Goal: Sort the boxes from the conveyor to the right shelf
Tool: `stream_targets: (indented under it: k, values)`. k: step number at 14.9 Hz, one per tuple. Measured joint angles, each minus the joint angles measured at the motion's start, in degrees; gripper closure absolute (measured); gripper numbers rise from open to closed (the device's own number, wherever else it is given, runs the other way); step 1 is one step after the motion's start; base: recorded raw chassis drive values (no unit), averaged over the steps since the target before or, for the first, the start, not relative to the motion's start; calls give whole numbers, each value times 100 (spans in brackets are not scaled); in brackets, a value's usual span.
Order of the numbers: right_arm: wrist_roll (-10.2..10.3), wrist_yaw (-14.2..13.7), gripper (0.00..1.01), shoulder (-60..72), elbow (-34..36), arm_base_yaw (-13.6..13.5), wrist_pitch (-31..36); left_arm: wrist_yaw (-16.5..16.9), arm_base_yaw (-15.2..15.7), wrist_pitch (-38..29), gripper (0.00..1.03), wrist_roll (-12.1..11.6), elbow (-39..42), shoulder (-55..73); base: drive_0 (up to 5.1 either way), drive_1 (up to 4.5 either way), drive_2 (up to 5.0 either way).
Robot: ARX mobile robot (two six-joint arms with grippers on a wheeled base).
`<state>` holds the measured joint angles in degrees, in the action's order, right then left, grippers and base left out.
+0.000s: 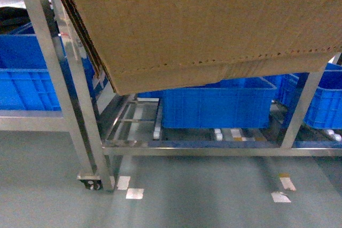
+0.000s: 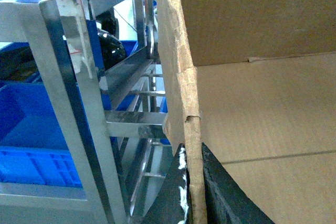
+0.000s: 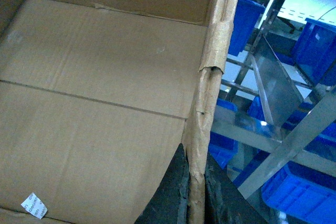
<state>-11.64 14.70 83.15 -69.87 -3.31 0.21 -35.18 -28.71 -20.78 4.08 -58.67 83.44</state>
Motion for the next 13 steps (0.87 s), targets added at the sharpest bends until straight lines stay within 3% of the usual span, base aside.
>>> stream_targets:
  k: [13]
  values:
    - [0, 2, 99, 4, 0, 17, 7, 15, 15, 11, 101, 2, 0, 0, 16, 47, -15]
